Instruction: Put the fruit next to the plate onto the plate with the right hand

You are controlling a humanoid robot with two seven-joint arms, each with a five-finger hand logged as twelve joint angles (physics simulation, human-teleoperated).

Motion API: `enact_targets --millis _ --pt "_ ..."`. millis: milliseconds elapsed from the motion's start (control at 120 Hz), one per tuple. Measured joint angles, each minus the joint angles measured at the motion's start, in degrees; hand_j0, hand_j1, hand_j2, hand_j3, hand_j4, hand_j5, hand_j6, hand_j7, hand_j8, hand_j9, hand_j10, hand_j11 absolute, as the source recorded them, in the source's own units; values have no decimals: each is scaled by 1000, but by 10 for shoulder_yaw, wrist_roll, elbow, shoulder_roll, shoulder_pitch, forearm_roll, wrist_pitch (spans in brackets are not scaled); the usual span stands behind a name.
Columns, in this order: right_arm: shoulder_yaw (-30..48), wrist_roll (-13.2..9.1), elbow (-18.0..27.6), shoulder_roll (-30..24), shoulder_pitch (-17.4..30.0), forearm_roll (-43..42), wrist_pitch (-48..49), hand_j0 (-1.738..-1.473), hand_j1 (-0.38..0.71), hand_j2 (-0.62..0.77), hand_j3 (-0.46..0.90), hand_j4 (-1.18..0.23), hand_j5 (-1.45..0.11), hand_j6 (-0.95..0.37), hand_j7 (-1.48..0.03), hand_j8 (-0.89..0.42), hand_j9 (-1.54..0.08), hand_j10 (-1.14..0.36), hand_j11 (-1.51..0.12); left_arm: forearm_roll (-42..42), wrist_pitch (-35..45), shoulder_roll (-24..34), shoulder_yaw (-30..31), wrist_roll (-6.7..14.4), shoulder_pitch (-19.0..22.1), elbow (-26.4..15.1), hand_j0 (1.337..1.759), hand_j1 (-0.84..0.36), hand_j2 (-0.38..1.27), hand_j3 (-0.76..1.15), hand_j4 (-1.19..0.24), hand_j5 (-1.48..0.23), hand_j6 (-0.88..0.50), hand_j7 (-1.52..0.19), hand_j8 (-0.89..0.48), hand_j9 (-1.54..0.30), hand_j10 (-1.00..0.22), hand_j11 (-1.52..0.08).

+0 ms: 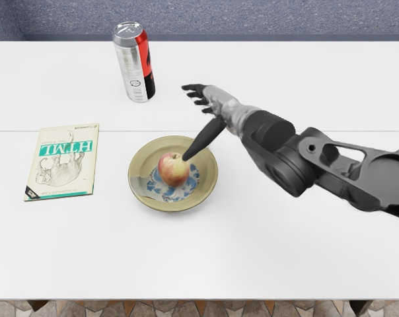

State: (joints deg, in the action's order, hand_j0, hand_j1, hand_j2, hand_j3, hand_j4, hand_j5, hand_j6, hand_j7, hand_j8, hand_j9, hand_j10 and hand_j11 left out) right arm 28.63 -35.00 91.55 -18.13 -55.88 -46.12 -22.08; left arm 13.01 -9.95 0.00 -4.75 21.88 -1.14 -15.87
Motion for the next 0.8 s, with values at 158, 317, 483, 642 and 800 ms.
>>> enact_targets --millis 158,317,483,642,800 --pt "280 0 7 -14 144 58 285 -1658 -275 25 0 -67 -94 -56 -90 -48 -94 -55 -92 0 0 0 0 0 0 0 1658 349 0 0 0 0 0 0 0 0 0 0" --pt "484 0 2 -20 281 153 502 -1658 -297 9 0 -46 -63 -41 -61 -37 -62 -40 -62 0 0 0 0 0 -3 0 1658 349 0 0 0 0 0 0 0 0 0 0" --pt "594 0 -37 -24 387 255 557 -1658 -309 1 0 -34 -46 -32 -45 -30 -46 -32 -46 0 0 0 1 0 1 0 1658 349 0 0 0 0 0 0 0 0 0 0" --pt "668 0 -54 -50 475 327 568 -1658 -317 -1 0 -27 -37 -26 -36 -25 -37 -26 -37 0 0 0 1 0 2 0 1658 349 0 0 0 0 1 0 1 0 0 0" --pt "737 0 -86 -57 526 344 570 -1658 -320 -3 0 -24 -32 -23 -32 -23 -32 -24 -32 0 0 0 1 0 2 0 1658 349 0 0 0 0 1 0 1 0 0 0"
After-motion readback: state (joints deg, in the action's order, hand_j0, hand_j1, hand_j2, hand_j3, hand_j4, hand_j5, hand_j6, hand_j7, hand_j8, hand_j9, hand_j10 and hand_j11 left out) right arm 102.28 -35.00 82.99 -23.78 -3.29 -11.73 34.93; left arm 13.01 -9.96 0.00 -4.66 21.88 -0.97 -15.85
